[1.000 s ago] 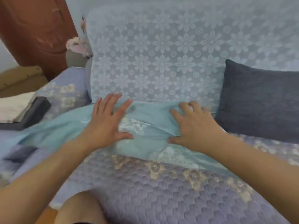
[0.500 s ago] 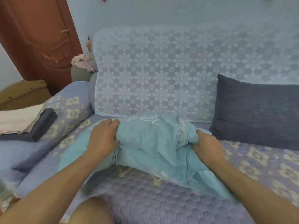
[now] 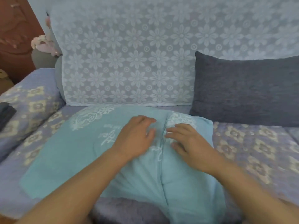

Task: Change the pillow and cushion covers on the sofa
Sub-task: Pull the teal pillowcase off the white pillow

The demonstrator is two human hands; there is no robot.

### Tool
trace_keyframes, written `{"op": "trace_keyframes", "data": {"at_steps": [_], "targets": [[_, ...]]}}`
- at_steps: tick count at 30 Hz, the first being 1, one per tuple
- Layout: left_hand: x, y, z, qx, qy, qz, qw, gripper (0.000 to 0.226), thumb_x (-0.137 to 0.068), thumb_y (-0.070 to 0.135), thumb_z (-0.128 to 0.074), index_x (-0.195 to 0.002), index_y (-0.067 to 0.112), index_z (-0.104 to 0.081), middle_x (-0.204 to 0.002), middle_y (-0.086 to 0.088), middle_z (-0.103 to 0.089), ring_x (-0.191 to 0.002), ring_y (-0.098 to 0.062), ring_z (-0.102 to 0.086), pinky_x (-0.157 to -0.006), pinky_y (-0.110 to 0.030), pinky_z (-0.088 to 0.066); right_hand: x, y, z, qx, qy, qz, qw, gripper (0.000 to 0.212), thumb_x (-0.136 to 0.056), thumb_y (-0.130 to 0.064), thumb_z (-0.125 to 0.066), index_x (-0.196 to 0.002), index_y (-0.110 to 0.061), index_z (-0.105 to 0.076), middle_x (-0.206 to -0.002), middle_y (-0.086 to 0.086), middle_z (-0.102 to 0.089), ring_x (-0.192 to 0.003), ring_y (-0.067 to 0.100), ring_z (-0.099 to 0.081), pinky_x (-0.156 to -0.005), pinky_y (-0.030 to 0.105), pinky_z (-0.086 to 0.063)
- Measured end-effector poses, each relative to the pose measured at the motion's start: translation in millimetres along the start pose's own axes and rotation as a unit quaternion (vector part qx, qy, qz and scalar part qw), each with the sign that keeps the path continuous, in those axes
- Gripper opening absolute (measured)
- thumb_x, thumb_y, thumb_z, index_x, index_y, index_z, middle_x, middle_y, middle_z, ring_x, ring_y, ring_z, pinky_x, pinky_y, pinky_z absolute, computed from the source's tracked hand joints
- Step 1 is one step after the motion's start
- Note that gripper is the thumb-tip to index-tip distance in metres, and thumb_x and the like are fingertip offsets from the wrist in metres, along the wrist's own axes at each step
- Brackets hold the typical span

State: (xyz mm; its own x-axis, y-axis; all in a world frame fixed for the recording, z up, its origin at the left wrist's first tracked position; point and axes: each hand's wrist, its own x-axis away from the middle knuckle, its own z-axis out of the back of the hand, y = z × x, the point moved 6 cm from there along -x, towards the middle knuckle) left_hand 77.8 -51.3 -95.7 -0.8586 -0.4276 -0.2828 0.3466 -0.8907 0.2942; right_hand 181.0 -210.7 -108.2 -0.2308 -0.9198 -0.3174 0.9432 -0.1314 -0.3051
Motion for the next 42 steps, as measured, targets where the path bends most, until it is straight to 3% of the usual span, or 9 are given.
{"op": "trace_keyframes", "data": {"at_steps": [7,12,16,21,26,30,34,38,42], "targets": [[36,-28,-75,0.054,0.041,0.020,0.997,0.045,-0.105,0.033,-0.035,-0.142,0.018,-0.056,-0.144,-0.003,-0.051,-0.135,-0.021,-0.045,-0.114,-0.047,-0.035,-5,0,-51,0.105,0.012,0.047,0.993,0.033,-0.098,-0.042,-0.042,-0.113,-0.029,-0.068,-0.097,-0.012,-0.062,-0.097,0.021,-0.048,-0.097,0.037,-0.034],[37,-29,-79,-0.016,-0.039,0.067,0.997,0.070,-0.097,0.069,-0.015,-0.160,0.039,-0.020,-0.163,0.001,-0.022,-0.152,-0.018,-0.016,-0.126,-0.045,-0.011,-2,14,7,0.132,0.123,-0.005,0.984,0.054,-0.100,-0.049,-0.043,-0.058,-0.022,-0.065,-0.062,-0.008,-0.054,-0.078,0.022,-0.048,-0.090,0.045,-0.036],[39,-21,-87,-0.110,-0.123,0.060,0.985,0.073,-0.089,0.073,-0.005,-0.156,0.050,0.013,-0.167,-0.003,-0.004,-0.155,-0.022,0.001,-0.125,-0.051,0.002,23,73,15,0.142,-0.138,-0.238,0.951,0.056,-0.101,-0.054,-0.025,-0.059,-0.025,-0.049,-0.068,-0.009,-0.050,-0.086,0.020,-0.051,-0.086,0.037,-0.032],[39,3,-86,-0.210,-0.081,-0.009,0.974,0.078,-0.086,0.048,-0.065,-0.154,0.046,-0.026,-0.150,-0.014,-0.041,-0.136,-0.045,-0.044,-0.105,-0.070,-0.034,18,63,-3,0.177,0.013,-0.273,0.946,0.024,-0.063,-0.010,-0.081,-0.071,-0.017,-0.059,-0.059,0.004,-0.051,-0.060,0.029,-0.053,-0.057,0.033,-0.033],[1,55,-61,-0.148,0.005,-0.241,0.959,0.039,-0.082,0.029,-0.054,-0.117,0.026,-0.070,-0.132,-0.005,-0.060,-0.127,-0.031,-0.053,-0.107,-0.041,-0.037,15,77,-20,0.060,0.044,-0.322,0.944,0.046,-0.077,-0.002,-0.055,-0.120,-0.018,-0.050,-0.115,0.004,-0.048,-0.095,0.031,-0.051,-0.071,0.041,-0.046],[-43,86,-70,-0.188,-0.084,-0.315,0.926,0.043,-0.091,0.051,-0.045,-0.116,0.024,-0.066,-0.129,0.003,-0.062,-0.128,-0.022,-0.054,-0.109,-0.037,-0.030,11,87,-7,-0.025,0.092,-0.357,0.929,0.041,-0.079,-0.001,-0.052,-0.116,-0.017,-0.053,-0.108,0.003,-0.057,-0.092,0.032,-0.059,-0.077,0.042,-0.048],[-83,75,-80,-0.262,-0.283,-0.222,0.895,0.068,-0.086,0.073,-0.051,-0.136,0.027,-0.050,-0.135,0.002,-0.056,-0.123,-0.023,-0.056,-0.105,-0.044,-0.035,14,90,-15,-0.042,0.087,-0.381,0.919,0.040,-0.081,0.001,-0.049,-0.115,-0.019,-0.055,-0.108,0.003,-0.059,-0.097,0.029,-0.059,-0.080,0.039,-0.046],[-77,83,-83,-0.285,-0.306,-0.280,0.864,0.012,-0.095,0.033,-0.059,-0.104,0.025,-0.060,-0.113,0.000,-0.065,-0.108,-0.025,-0.062,-0.095,-0.038,-0.041,15,96,-24,-0.034,0.086,-0.381,0.920,0.029,-0.086,-0.013,-0.055,-0.115,-0.020,-0.054,-0.105,0.002,-0.058,-0.093,0.030,-0.060,-0.074,0.038,-0.047],[-46,91,-76,-0.269,-0.255,-0.360,0.856,0.011,-0.076,0.014,-0.062,-0.080,0.023,-0.066,-0.083,0.006,-0.062,-0.080,-0.021,-0.063,-0.094,-0.037,-0.039,11,90,-29,0.021,0.068,-0.371,0.926,0.025,-0.094,-0.037,-0.055,-0.111,-0.020,-0.050,-0.103,0.002,-0.056,-0.093,0.030,-0.062,-0.066,0.036,-0.040]]}}
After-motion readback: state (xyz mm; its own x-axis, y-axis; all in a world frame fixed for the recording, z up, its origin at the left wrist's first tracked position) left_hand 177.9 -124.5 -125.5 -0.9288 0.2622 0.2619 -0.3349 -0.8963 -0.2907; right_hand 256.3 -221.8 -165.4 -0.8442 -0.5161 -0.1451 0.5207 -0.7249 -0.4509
